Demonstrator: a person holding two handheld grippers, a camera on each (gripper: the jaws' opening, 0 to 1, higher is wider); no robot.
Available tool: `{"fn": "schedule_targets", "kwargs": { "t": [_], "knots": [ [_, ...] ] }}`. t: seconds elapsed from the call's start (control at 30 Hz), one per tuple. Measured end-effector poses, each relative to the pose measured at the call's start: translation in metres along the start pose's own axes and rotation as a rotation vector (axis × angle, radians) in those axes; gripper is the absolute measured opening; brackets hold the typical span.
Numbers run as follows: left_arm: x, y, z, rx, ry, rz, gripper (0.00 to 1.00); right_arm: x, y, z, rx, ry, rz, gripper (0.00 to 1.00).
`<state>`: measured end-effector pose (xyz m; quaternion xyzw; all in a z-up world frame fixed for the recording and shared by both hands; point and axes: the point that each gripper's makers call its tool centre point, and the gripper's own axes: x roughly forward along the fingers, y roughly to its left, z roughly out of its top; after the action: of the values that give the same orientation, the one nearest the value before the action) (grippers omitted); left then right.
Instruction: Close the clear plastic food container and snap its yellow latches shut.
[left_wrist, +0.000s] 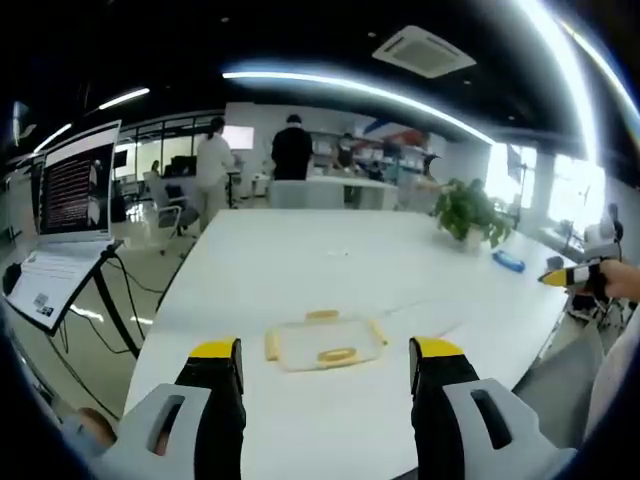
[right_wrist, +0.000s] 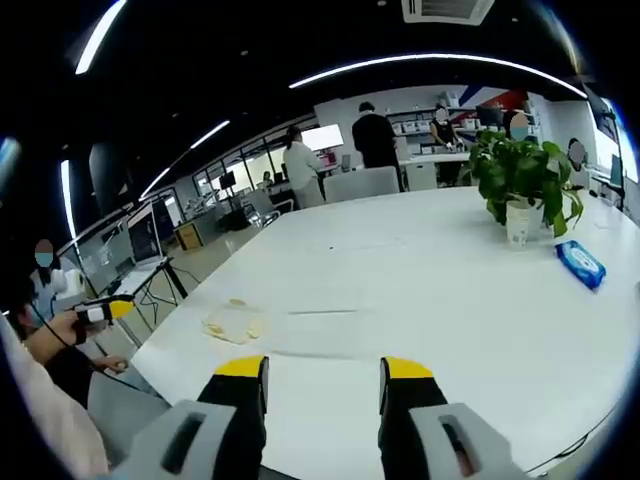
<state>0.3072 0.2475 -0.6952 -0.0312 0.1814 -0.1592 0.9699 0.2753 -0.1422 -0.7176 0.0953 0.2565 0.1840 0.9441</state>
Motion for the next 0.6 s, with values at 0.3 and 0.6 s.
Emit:
{"fn": "schedule_targets", "kwargs": {
  "t": [0.3,0.6],
  "knots": [
    [0.0006,0.0009,-0.0019,0.0,0.006,0.003,0.66,0.0002,-0.0001,-0.001,0.002,0.003,0.002,0.42],
    [0.0008,0.0,-0.0041,0.001,0.014,-0.003,0.66,0.0006,-0.0006,-0.0025,0.002,0.005,0.004,0.42]
  ]
}}
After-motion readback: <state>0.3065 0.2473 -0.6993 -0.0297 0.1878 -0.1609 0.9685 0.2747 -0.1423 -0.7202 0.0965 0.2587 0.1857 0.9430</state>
